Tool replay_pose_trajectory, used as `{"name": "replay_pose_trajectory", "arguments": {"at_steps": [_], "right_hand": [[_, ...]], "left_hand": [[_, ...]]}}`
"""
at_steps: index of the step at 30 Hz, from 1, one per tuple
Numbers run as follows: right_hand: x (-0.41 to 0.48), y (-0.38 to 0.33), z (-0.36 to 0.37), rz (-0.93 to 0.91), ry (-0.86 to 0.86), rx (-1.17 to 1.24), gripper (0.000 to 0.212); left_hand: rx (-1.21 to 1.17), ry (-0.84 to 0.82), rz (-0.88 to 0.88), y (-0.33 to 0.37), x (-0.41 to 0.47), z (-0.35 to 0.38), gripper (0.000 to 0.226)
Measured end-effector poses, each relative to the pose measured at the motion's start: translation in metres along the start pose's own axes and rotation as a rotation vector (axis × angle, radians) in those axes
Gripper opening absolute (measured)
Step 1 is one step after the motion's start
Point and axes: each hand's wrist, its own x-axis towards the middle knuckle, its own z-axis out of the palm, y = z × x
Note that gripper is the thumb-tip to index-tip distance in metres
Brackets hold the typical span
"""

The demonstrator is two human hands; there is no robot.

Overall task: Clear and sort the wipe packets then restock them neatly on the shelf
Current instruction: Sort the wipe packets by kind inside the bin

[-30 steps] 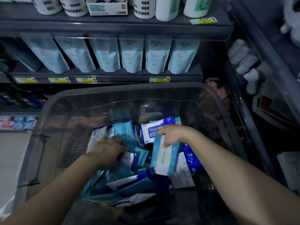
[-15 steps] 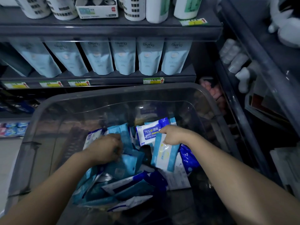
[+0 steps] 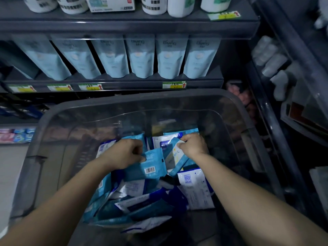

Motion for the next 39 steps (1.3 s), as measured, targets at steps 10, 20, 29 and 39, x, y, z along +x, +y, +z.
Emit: {"name": "replay_pose_trajectory", "arguments": {"at_steps": [10,20,29,39], "right_hand": [[-0.004,-0.024,-0.025,-0.130,0.022,0.466,0.014],[-0.017,-0.018,-0.049,-0.027,-0.180,0.701,0.013],[-0.023,-0.010,-0.067,0.067,-0.394,0.410,0.077],[-0.046,-0.011,-0.092,-0.129,-0.576,-0.029,0.027]], "left_hand": [[-0.447,0.134,-0.063,0.024,0.030,0.013,0.009],[-0.715,0.064,-0.066,0.029,0.038,0.020,0.019],[-0.311,0.115,0.008,0.028,0.055,-0.001,0.008],[-0.104,0.346,0.116,0.051,0.071,0.041,0.019]]}}
